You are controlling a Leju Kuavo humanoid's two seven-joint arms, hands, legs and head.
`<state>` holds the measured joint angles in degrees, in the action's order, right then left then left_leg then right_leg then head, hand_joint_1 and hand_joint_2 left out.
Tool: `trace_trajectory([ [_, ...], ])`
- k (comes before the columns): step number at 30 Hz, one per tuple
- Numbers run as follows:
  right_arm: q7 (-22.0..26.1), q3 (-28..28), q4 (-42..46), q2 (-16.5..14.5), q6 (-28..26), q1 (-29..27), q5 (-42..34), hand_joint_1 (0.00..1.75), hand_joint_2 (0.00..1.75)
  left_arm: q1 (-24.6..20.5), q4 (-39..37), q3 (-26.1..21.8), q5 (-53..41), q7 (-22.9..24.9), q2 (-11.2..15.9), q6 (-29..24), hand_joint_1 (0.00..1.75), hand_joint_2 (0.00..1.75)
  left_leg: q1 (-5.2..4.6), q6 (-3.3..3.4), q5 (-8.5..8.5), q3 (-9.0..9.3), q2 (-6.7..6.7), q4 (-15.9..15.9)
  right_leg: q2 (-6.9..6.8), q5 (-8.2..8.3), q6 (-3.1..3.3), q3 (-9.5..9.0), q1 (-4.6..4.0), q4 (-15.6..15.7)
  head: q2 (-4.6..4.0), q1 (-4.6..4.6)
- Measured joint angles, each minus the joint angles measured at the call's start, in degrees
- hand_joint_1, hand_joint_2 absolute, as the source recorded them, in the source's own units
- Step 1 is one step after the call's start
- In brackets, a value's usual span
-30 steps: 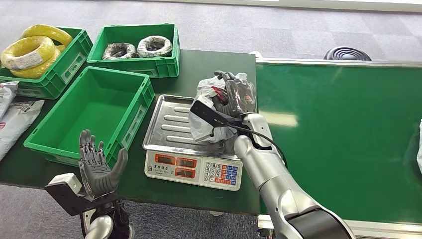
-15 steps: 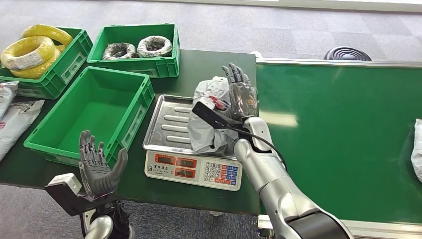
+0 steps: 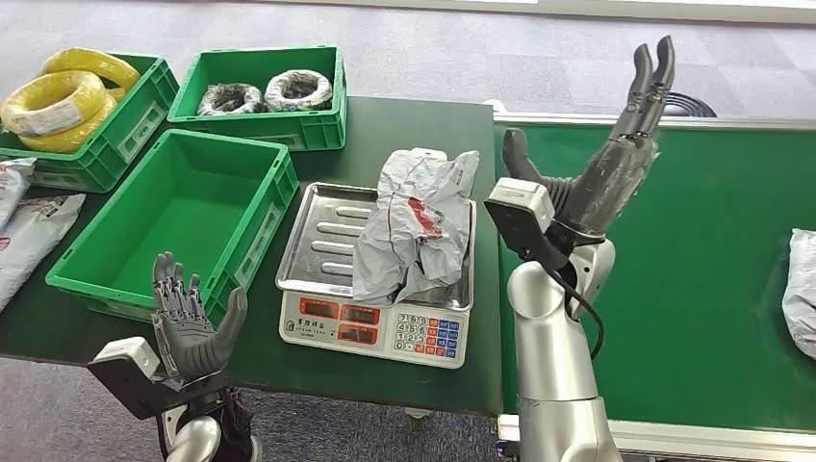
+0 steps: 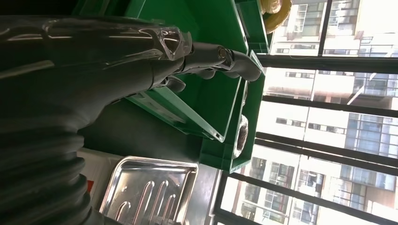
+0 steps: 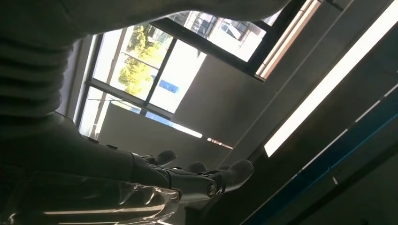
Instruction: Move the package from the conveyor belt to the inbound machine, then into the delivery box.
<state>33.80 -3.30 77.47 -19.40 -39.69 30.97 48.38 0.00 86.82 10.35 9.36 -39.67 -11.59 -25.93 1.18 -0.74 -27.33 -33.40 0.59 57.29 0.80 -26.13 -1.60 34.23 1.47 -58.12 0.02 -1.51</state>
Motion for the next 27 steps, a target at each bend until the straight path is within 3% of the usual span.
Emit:
trace_trajectory([
  [10, 4.5, 4.9, 17.3, -0.5, 0.0, -8.4, -9.4, 0.0, 0.0, -0.8, 6.6, -0.3, -8.4, -0.5, 0.3, -4.4, 0.0, 1.75, 0.0, 0.0, 0.0, 0.04, 0.02, 0.0, -0.01, 0.0, 0.0, -0.04, 0.0, 0.0, 0.0, 0.0],
  [27, 5.4, 7.8, 21.5, -0.3, 0.1, -10.9, -9.6, 0.0, 0.0, -2.2, 10.7, 0.0, -9.9, -0.5, 0.3, -5.1, 0.0, 1.75, 0.0, 0.0, 0.0, 0.06, 0.02, 0.0, -0.01, 0.0, 0.0, -0.07, 0.0, 0.0, 0.0, 0.0],
])
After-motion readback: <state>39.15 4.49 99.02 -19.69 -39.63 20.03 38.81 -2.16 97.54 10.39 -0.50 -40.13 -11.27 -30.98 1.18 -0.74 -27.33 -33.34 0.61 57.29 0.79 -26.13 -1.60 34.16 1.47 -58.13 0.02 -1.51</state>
